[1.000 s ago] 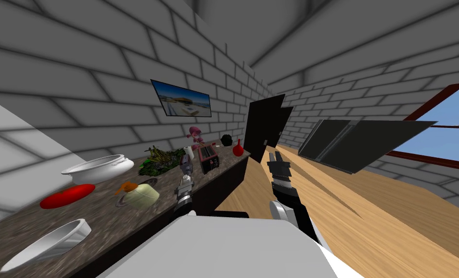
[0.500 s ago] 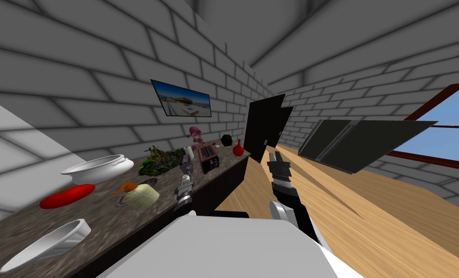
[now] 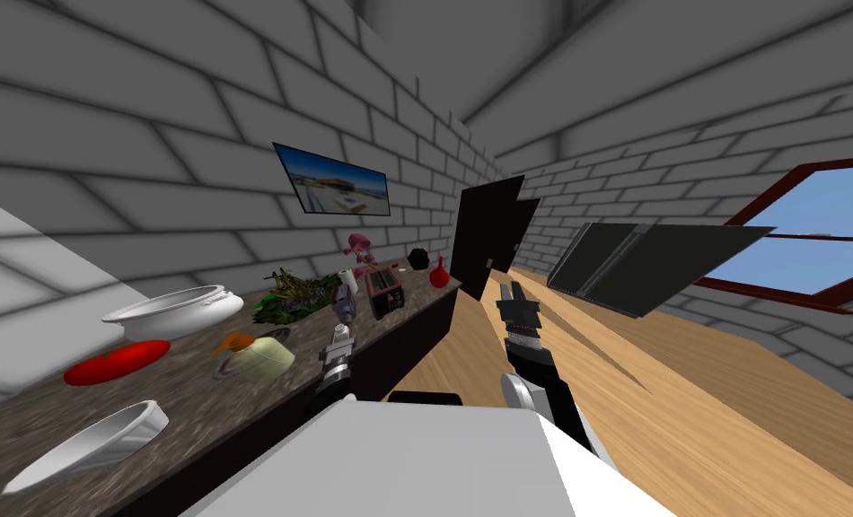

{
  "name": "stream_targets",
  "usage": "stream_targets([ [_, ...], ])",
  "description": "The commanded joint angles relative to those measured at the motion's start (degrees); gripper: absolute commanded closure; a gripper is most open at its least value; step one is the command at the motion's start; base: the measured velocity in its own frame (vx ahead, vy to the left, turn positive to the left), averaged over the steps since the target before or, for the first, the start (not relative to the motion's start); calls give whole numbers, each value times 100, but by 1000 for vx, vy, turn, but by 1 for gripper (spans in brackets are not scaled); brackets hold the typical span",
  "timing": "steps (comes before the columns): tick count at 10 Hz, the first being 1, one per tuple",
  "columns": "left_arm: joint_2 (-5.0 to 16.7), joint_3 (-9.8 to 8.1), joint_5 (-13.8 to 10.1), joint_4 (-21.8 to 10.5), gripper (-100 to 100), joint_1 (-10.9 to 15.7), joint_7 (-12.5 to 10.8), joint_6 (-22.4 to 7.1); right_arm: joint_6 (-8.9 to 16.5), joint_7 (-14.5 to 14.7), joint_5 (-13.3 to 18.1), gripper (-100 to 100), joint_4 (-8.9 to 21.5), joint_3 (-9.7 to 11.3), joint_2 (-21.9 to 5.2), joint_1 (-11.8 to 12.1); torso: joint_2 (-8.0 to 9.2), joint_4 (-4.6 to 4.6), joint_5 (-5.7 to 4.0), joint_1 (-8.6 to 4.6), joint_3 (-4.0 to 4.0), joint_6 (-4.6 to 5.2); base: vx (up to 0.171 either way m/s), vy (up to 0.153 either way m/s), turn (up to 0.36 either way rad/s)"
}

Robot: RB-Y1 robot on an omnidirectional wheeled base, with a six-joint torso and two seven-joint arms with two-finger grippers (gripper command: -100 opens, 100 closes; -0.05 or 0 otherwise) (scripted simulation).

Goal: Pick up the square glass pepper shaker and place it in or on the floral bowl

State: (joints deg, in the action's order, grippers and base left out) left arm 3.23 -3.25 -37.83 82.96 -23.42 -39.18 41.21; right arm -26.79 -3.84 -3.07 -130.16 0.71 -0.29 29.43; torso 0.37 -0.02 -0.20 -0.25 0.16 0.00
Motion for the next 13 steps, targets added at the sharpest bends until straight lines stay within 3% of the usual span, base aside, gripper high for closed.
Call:
stream_targets([
  [1, 235, -60, 32, -129, 100, 47, 50, 34, 0, 0, 0, 0, 0, 0, 0, 0, 0, 0, 0, 0, 0, 0, -119, -43, -47],
  [8, 1147, -497, 14, -667, 100, 315, 319, 89, 0, 0, 0, 0, 0, -1, -1, -1, 20, 1, -11, 22, 10, -5, -167, 12, -60],
  [11, 1500, -802, -126, -1022, 100, 611, 509, 65, 0, 0, 0, 0, 0, -1, -1, -1, 28, 4, -8, 32, 15, -6, -218, 44, -83],
  [13, 1565, -878, -176, -1109, 100, 704, 558, 51, 0, 0, 0, 0, 1, -1, -1, 0, 37, 7, -6, 38, 22, -12, -177, 54, -46],
])
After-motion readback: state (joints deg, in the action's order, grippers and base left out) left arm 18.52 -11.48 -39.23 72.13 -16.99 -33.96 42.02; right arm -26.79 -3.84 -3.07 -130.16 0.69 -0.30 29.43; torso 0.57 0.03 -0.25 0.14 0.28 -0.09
